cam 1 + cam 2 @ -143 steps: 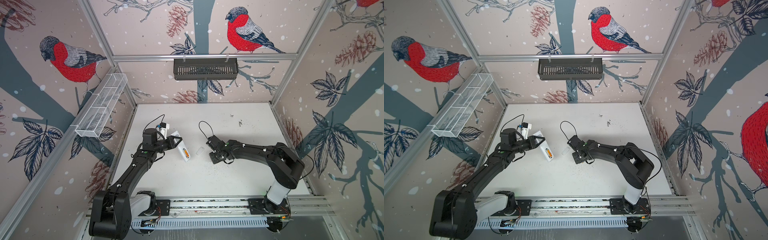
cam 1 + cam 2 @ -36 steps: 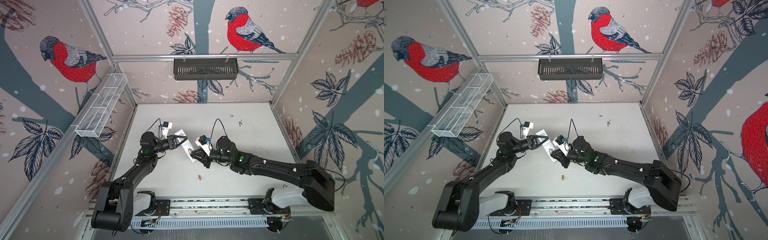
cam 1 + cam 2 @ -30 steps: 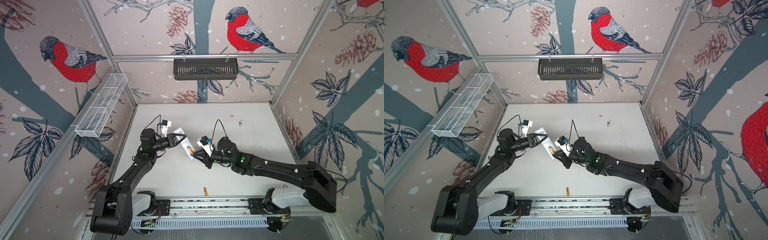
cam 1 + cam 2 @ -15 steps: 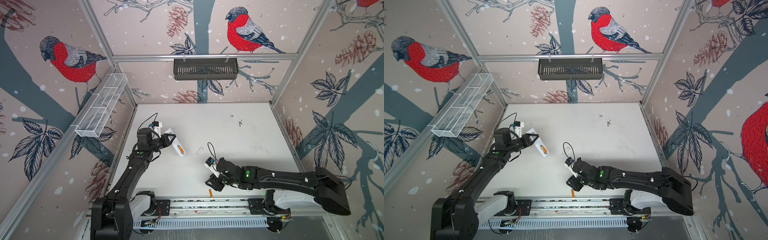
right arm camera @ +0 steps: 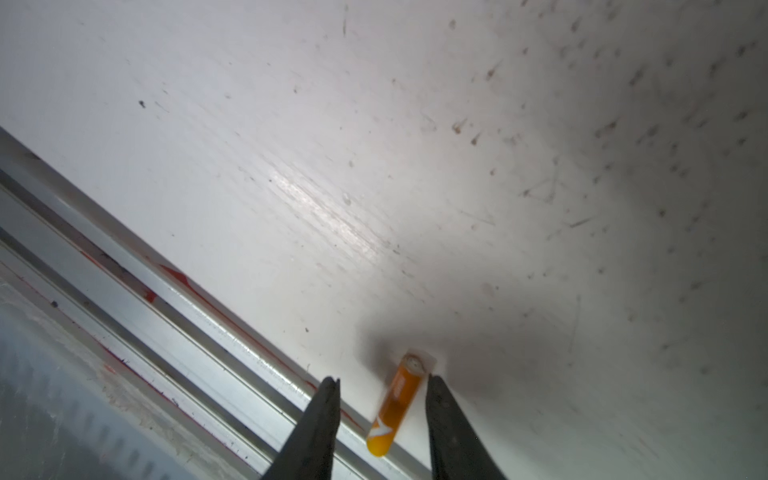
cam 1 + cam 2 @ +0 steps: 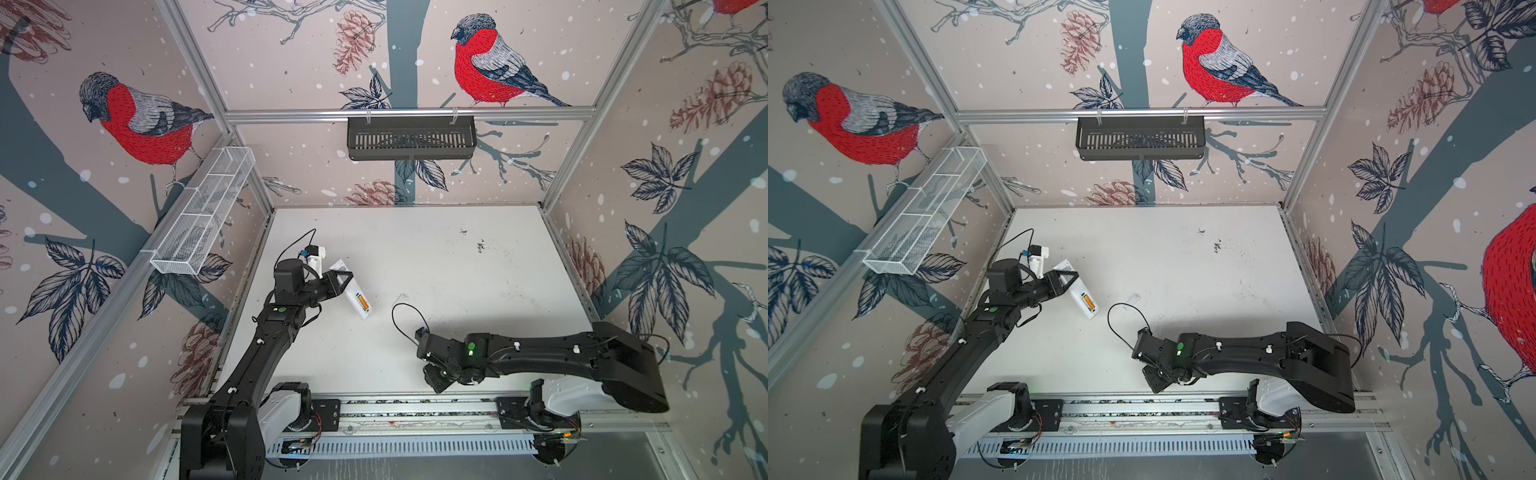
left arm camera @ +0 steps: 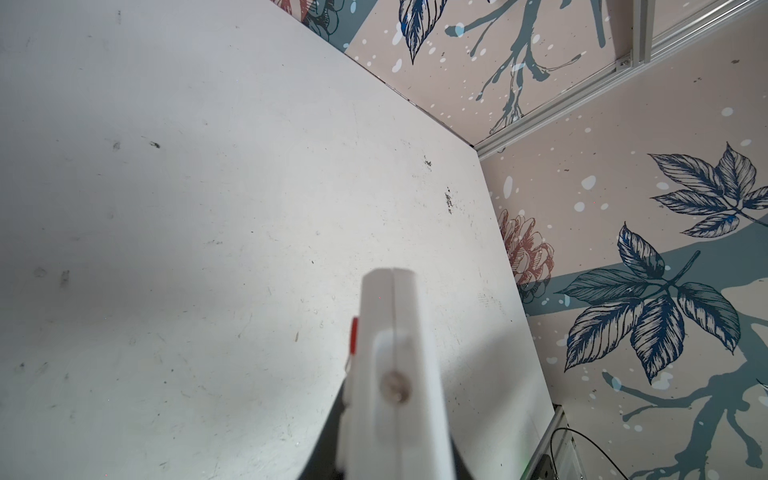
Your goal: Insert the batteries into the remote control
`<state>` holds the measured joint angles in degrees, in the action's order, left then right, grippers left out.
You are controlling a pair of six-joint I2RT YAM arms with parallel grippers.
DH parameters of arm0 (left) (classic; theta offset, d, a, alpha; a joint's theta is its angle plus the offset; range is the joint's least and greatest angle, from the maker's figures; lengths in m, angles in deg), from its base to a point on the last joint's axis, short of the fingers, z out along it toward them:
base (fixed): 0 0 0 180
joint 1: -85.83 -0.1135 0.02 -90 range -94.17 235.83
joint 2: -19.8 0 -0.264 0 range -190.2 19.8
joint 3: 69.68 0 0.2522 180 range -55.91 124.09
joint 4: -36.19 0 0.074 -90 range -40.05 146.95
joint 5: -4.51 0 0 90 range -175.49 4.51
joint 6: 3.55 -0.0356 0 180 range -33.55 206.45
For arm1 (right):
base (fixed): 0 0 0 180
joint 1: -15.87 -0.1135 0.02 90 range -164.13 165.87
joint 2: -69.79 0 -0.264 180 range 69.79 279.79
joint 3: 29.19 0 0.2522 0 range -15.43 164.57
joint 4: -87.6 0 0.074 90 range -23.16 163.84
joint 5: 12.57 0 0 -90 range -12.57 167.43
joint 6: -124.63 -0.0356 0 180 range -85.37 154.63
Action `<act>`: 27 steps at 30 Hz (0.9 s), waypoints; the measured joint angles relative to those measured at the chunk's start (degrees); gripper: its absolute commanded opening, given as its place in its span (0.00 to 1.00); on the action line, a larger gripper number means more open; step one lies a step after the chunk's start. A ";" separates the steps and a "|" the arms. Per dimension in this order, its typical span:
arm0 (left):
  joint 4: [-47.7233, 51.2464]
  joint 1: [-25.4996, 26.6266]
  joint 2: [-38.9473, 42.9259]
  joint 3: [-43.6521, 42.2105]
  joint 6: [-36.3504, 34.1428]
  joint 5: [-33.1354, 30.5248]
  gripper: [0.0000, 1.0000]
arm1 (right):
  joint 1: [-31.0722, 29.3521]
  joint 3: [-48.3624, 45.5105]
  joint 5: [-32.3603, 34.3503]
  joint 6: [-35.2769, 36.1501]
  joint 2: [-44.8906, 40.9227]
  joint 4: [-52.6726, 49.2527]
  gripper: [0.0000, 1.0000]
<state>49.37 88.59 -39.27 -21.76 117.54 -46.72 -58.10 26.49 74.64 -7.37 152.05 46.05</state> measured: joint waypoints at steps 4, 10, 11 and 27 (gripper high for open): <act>0.66 1.64 1.22 -0.07 -0.04 -0.55 0.00 | -0.28 0.70 0.39 -0.61 1.42 -2.60 0.33; 1.03 3.30 1.55 -0.07 -0.20 -1.79 0.00 | -0.48 0.72 1.40 -1.55 1.66 -4.98 0.30; 1.03 3.43 1.60 -0.07 -0.26 -2.03 0.00 | -0.48 0.72 1.53 -1.62 1.68 -5.16 0.30; -1.60 8.63 0.15 -3.34 1.84 -4.39 0.00 | -0.39 4.33 2.73 -0.83 6.25 -7.10 0.16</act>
<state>47.78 97.23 -39.11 -25.11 119.38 -51.12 -58.50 30.81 77.38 -8.20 158.30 38.95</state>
